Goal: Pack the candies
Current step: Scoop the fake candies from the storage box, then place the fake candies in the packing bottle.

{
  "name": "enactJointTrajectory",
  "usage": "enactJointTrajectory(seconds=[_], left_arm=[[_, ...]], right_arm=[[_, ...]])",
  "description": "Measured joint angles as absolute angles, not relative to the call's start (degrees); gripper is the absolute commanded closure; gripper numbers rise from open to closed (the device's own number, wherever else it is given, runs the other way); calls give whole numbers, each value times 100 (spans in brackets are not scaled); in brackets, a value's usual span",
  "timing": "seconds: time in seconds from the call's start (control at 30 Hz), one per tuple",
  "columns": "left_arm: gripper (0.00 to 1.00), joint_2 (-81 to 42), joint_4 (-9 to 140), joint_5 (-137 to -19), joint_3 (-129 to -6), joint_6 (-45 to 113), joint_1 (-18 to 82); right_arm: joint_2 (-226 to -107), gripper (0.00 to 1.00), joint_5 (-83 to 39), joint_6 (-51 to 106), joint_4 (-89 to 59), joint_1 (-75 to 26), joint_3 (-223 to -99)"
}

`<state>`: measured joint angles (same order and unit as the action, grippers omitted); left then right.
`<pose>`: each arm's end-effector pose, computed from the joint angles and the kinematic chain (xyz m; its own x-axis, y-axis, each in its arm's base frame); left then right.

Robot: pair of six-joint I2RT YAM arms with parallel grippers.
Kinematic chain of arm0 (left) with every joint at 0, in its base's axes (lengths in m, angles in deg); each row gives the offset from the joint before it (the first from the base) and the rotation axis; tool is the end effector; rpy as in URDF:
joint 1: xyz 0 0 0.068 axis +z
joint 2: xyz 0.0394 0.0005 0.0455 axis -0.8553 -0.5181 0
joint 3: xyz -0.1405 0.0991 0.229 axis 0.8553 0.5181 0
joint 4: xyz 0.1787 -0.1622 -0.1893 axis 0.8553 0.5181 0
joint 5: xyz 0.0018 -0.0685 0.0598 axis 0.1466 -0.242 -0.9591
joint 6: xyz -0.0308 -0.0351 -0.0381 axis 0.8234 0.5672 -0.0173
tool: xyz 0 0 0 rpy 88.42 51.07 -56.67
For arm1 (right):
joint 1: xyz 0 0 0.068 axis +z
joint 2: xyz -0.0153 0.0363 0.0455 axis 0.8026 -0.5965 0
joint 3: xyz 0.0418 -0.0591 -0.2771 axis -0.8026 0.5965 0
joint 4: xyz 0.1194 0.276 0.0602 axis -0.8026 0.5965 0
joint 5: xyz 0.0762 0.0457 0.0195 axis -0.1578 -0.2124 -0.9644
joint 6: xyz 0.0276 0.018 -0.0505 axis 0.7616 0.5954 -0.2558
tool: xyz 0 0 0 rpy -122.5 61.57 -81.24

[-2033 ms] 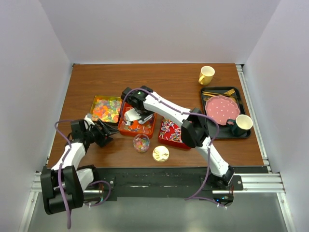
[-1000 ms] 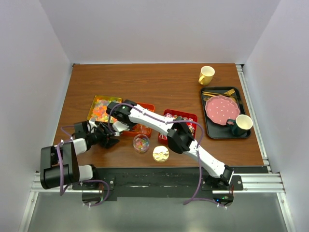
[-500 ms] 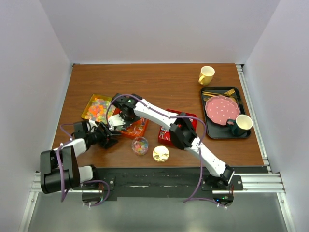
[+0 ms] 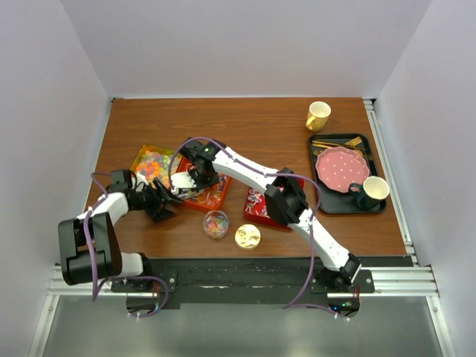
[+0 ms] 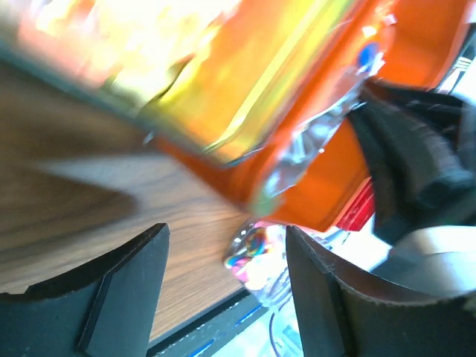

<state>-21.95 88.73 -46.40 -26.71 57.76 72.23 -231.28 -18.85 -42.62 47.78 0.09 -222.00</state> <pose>0.2469 0.0294 0.1154 -0.7696 -0.6378 0.0314 -0.4683 0.5304 -0.7067 0.3455 0.4718 0.1684 0.4700 -0.8606 -0.1961 -0.8740 -0.4228 -0.2395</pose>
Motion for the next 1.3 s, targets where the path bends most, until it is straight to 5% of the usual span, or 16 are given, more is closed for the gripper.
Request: enactJointTrajectory(seconds=[0.33, 0.83, 1.3], left_arm=[[30, -2337, 9915, -4422, -4197, 4915, 7284], [30, -1919, 10405, -4205, -4214, 4515, 7529], [30, -1832, 9974, -4776, -4383, 3993, 7531]], right_arm=[[-22332, 100, -1599, -4356, 5014, -161, -21599], [-21115, 100, -770, -4290, 5606, -187, -20860], [-20131, 100, 1037, -3982, 6100, 1201, -19544]])
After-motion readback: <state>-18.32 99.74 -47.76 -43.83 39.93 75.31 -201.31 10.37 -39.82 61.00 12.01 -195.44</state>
